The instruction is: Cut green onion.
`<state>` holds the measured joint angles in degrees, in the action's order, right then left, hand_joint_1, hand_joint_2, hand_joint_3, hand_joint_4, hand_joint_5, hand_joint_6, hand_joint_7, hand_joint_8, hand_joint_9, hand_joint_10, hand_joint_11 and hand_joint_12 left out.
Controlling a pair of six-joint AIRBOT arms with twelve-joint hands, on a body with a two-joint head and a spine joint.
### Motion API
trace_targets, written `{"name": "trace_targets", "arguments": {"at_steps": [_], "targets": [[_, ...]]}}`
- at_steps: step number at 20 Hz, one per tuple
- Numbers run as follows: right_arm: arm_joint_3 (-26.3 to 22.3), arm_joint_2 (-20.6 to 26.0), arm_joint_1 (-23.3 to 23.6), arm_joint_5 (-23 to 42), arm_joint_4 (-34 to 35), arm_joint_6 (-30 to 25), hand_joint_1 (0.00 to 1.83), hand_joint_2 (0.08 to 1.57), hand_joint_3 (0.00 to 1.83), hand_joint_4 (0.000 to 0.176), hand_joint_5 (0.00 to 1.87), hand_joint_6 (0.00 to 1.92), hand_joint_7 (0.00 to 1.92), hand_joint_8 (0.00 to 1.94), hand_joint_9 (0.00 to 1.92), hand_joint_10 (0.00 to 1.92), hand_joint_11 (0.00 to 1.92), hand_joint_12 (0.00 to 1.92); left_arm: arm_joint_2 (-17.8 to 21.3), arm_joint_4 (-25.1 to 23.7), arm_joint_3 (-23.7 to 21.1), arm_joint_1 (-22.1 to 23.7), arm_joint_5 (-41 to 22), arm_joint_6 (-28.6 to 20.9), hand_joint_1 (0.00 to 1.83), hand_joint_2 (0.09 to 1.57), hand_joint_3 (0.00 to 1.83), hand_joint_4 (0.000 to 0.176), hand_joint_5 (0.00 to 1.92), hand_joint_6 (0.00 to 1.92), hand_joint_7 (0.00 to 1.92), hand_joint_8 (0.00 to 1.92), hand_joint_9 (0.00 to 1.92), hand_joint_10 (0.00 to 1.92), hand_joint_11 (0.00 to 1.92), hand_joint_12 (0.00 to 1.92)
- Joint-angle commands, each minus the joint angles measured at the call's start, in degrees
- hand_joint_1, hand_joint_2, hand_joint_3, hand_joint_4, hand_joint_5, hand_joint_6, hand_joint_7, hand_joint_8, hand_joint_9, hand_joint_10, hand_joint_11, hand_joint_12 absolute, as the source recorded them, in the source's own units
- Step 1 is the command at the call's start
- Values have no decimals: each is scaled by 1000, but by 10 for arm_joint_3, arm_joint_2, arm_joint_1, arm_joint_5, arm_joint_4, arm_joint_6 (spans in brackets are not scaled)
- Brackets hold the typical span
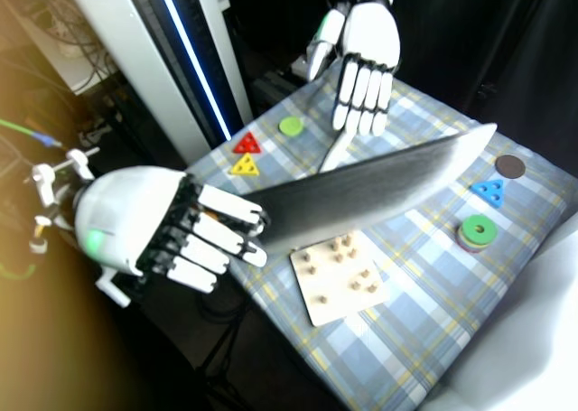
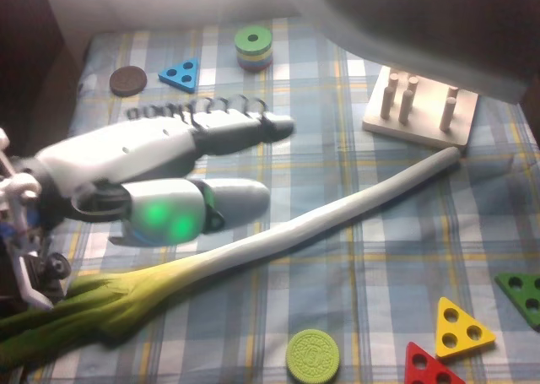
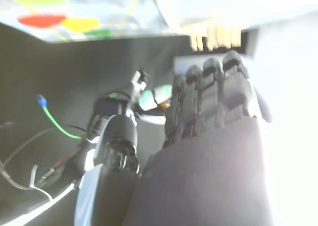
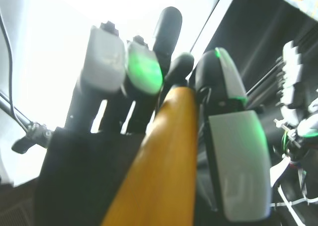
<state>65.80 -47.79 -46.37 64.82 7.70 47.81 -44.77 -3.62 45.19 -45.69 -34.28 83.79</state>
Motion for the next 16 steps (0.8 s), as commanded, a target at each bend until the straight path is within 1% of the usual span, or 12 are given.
{"name": "trace_targets", "arguments": {"at_steps": [1,4,5,6,7,8,9,10,11,12,14,16], "targets": [[7,7,15,63,14,-1,560,1423,0,66,1057,1921,1284,1941,1410,1921,1444,1921,3,12,-3,0,-97,1,0,1421,0,0,134,0,132,0,107,5,67,31],[17,6,32,27,1,-1,560,1424,0,84,1070,1921,1309,1941,1431,1921,1479,1921,20,57,-12,-22,-159,10,0,1414,0,0,177,5,159,1,157,5,156,84],[19,6,37,17,-4,-1,588,1426,0,89,1079,1921,1312,1941,1432,1921,1477,1921,28,74,-17,-32,-184,16,0,1412,0,0,113,0,139,0,132,0,120,74],[21,5,42,7,-9,-1,626,1429,0,93,1080,1921,1318,1941,1444,1921,1480,1921,36,93,-21,-42,-208,25,4,1431,2,0,175,7,173,4,189,3,116,257],[22,5,44,2,-13,-1,626,1429,0,93,1080,1921,1318,1941,1444,1921,1480,1921,41,106,-24,-49,-222,32,4,1431,2,0,175,7,173,4,189,3,116,257],[23,4,47,-4,-18,-1,644,1432,0,103,1043,1921,1324,1941,1472,1921,1501,1921,44,122,-26,-57,-238,40,0,1423,0,0,195,0,263,1,292,0,21,656],[25,4,50,-14,-24,-1,649,1435,0,108,1050,1921,1329,1941,1477,1921,1499,1921,47,141,-28,-66,-259,47,0,1409,0,0,200,2,239,2,245,6,3,544],[27,4,56,-26,-31,-1,650,1435,0,109,1051,1921,1330,1941,1478,1921,1499,1921,50,157,-29,-77,-277,48,0,1404,0,0,201,1,234,2,235,5,0,507],[28,4,60,-34,-36,-1,660,1430,0,111,996,1921,1331,1941,1489,1921,1508,1921,52,167,-30,-85,-290,48,0,1419,1,0,202,1,217,2,191,11,0,354],[29,4,62,-41,-40,-1,644,1422,0,115,978,1921,1324,1941,1484,1921,1504,1921,55,171,-32,-92,-296,48,0,1441,3,0,188,0,267,5,258,13,44,333],[31,4,71,-57,-51,-1,542,1399,0,130,1021,1921,1311,1941,1462,1921,1474,1921,56,176,-35,-101,-303,48,0,1457,6,0,193,1,275,1,255,2,59,323],[31,4,76,-58,-52,-1,551,1390,0,137,1061,1921,1330,1941,1474,1921,1490,1921,56,181,-35,-106,-306,48,0,1444,0,0,221,11,298,11,283,14,78,331]]}}
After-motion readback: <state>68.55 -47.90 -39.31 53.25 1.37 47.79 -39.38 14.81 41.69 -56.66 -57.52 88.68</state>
